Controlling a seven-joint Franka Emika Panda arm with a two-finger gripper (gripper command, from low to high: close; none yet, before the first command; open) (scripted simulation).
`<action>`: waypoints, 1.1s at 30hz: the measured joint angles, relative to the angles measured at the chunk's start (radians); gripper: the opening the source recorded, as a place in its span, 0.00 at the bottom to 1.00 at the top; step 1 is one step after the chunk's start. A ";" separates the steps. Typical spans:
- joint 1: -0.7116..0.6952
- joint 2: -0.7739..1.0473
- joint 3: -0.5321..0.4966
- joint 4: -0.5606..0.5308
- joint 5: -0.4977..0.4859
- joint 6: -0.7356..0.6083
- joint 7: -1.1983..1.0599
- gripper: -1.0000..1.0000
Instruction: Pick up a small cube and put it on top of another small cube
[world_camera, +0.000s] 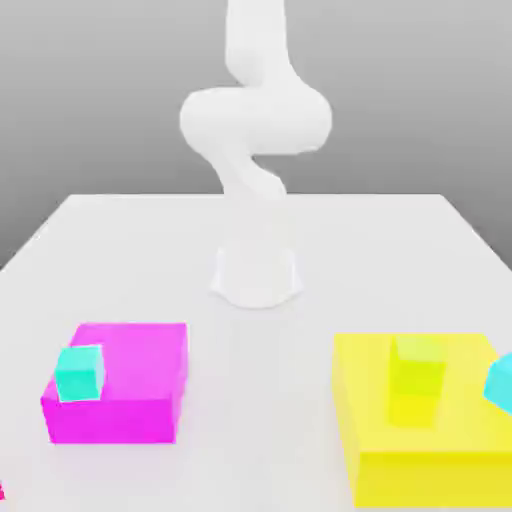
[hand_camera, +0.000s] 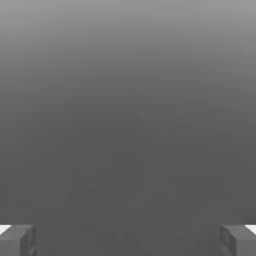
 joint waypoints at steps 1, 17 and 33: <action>-0.008 0.039 -0.010 0.005 0.003 0.008 0.008 0.50; -0.137 0.622 -0.173 0.086 0.092 0.133 0.096 0.50; -0.325 1.208 -0.236 0.172 0.233 0.275 0.136 0.50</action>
